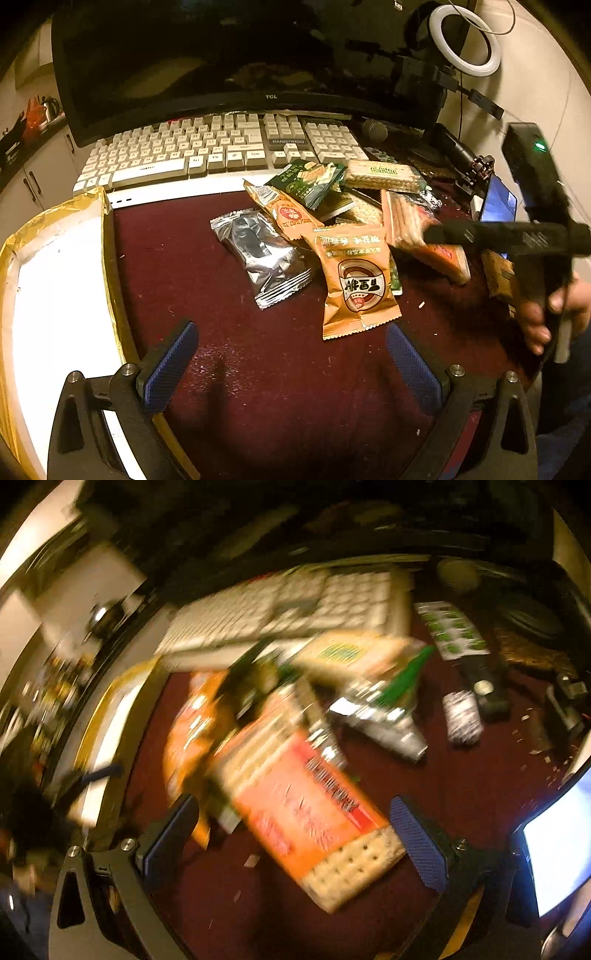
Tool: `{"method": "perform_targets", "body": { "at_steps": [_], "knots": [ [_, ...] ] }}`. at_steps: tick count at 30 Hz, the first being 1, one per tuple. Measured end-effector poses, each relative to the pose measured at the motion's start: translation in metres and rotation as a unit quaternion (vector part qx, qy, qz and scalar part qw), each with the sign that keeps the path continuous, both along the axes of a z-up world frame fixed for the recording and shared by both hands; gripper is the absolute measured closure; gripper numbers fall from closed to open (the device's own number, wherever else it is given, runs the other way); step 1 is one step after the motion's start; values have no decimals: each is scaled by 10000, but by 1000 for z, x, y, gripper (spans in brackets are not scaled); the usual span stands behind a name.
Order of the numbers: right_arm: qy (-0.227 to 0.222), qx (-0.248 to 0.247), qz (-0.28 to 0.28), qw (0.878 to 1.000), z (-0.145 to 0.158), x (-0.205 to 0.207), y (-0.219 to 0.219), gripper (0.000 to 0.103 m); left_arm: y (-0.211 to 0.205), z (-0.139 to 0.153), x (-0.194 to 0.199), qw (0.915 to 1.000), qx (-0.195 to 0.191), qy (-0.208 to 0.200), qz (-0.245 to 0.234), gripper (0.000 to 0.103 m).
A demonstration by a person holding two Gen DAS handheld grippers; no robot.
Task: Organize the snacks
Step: 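Grasp the orange wafer packet with the left gripper while the right gripper lifts the cracker pack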
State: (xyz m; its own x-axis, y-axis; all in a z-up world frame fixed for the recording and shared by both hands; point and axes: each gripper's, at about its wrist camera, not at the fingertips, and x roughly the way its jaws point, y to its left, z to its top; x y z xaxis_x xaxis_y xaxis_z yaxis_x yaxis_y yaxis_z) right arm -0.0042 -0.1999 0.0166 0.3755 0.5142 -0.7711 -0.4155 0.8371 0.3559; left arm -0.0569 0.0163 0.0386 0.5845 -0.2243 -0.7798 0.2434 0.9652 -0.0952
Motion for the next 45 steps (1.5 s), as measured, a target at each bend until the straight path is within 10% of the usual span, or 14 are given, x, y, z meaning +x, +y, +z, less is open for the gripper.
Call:
{"method": "perform_targets", "body": {
  "at_steps": [11,17,45],
  "knots": [
    [-677,-761,399,9940,-1,-16,28,2,-8,-1,5,9999,-40,110,-66,1],
    [-758,-1134,384,9899,-11,-14,33,45,-15,0,8,9998,-111,152,-107,1],
    [-941,-1172,-110,9886,-16,-18,19,46,-56,-26,42,9993,188,303,118,52]
  ]
}}
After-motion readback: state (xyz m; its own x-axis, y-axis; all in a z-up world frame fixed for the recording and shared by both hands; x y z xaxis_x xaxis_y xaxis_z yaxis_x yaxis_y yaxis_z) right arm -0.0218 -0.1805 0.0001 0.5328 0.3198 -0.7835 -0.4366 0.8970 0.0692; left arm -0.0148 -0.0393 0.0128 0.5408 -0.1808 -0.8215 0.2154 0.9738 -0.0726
